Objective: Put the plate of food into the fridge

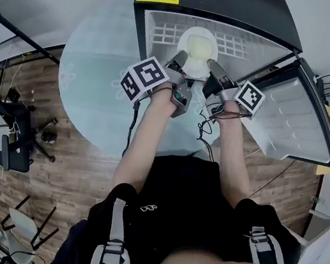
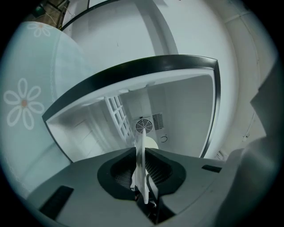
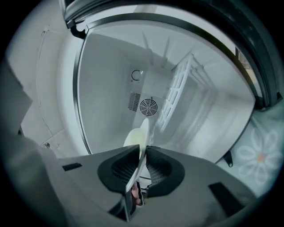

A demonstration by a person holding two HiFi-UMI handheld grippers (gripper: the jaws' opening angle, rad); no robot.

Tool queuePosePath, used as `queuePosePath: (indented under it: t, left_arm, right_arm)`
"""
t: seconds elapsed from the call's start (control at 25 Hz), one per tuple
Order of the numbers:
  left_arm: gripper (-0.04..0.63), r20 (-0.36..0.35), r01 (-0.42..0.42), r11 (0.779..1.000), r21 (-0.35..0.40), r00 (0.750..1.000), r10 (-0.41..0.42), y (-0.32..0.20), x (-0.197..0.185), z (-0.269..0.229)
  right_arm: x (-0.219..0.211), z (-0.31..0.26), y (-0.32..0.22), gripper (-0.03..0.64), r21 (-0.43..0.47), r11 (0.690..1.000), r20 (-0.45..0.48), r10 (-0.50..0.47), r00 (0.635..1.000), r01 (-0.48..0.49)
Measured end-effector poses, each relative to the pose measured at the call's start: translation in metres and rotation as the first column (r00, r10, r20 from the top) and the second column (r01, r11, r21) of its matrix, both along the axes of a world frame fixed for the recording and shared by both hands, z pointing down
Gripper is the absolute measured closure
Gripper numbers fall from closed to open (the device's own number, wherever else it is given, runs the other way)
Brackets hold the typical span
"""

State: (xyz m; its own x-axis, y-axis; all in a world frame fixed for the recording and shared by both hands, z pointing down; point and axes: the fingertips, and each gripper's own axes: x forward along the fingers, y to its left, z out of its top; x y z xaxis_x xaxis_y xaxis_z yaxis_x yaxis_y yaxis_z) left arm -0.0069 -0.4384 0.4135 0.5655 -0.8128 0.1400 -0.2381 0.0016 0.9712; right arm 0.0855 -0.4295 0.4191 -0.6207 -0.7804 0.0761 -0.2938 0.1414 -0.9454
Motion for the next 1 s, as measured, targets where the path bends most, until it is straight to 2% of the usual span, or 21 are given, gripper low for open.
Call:
queuePosePath:
  t: [0.2,0.32,0.6,0.68,0.76,0.88,1.0]
  left_arm:
    - [0.543,-0.047,0.048,0.999,-0.004,0.998,-0.048,-0.026,0.003,0.000]
    - [0.536,-0.053,0.073,0.997,-0.027,0.996,-0.075,-0.036,0.006,0.004]
    - [0.548,-0.016,0.104,0.993,-0.052,0.994,-0.105,-0.060,0.012,0.013]
    - [0.552,0.021,0.112,0.993,-0.036,0.994,-0.111,-0.067,0.013,0.012]
    - [0.528,0.053,0.098,0.995,-0.012,0.994,-0.097,-0.073,0.015,0.008]
    - [0.518,0.066,0.068,0.997,-0.023,0.996,-0.067,-0.070,0.013,0.009]
    - [0.496,0.112,0.104,0.994,-0.032,0.989,-0.100,-0.061,-0.004,0.011]
  right_arm:
    - [0.004,-0.005,-0.027,0.564,0.009,1.000,0.008,0.015,1.000,-0.015]
    - [0.009,-0.006,-0.041,0.533,0.006,1.000,0.001,0.029,1.000,-0.029]
    - [0.018,-0.006,-0.069,0.529,0.039,0.999,-0.064,0.035,0.997,-0.033]
    - [0.019,-0.010,-0.075,0.524,0.066,0.997,-0.082,0.036,0.996,-0.031]
    - [0.020,-0.016,-0.080,0.511,0.094,0.995,-0.102,0.049,0.994,-0.039]
    - [0.028,-0.018,-0.083,0.509,0.114,0.992,-0.200,0.079,0.977,-0.057]
    - [0.045,-0.020,-0.084,0.508,0.163,0.982,-0.351,0.150,0.924,-0.097]
